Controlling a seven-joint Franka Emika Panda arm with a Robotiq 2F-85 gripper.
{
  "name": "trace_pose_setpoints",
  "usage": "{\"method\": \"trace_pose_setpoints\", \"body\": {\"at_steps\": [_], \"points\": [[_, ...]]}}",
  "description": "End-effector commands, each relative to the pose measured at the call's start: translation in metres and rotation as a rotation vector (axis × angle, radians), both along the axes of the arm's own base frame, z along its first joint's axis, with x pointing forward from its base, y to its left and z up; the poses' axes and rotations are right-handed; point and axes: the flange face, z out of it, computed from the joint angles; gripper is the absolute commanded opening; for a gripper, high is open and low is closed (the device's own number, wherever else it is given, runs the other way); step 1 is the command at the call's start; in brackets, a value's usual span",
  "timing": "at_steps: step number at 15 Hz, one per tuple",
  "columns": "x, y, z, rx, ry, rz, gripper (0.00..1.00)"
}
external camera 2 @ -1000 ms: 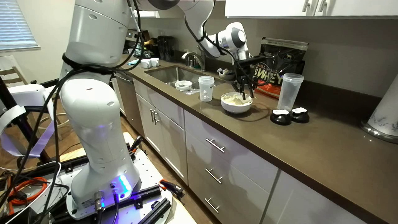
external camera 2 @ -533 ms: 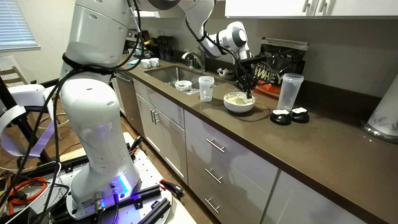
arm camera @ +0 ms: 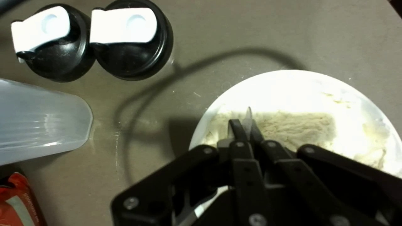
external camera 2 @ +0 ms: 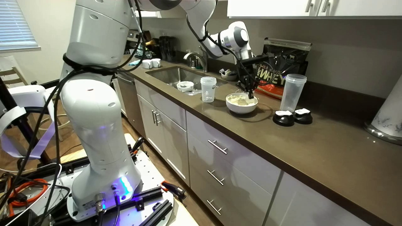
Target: Use the measuring spoon to transfer one spoon of contents from the bowl to the cup at the left
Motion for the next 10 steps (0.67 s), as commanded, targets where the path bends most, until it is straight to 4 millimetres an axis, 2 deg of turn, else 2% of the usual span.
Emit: {"method": "trace_pose_setpoints", "body": {"at_steps": [1, 10], "points": [[-0.0009, 0.0028, 0.0099, 0.004, -0.009, 0.016, 0.01], [-0.0048, 0.0125, 0.0021, -0.062, -0.058, 0.054, 0.01]]}}
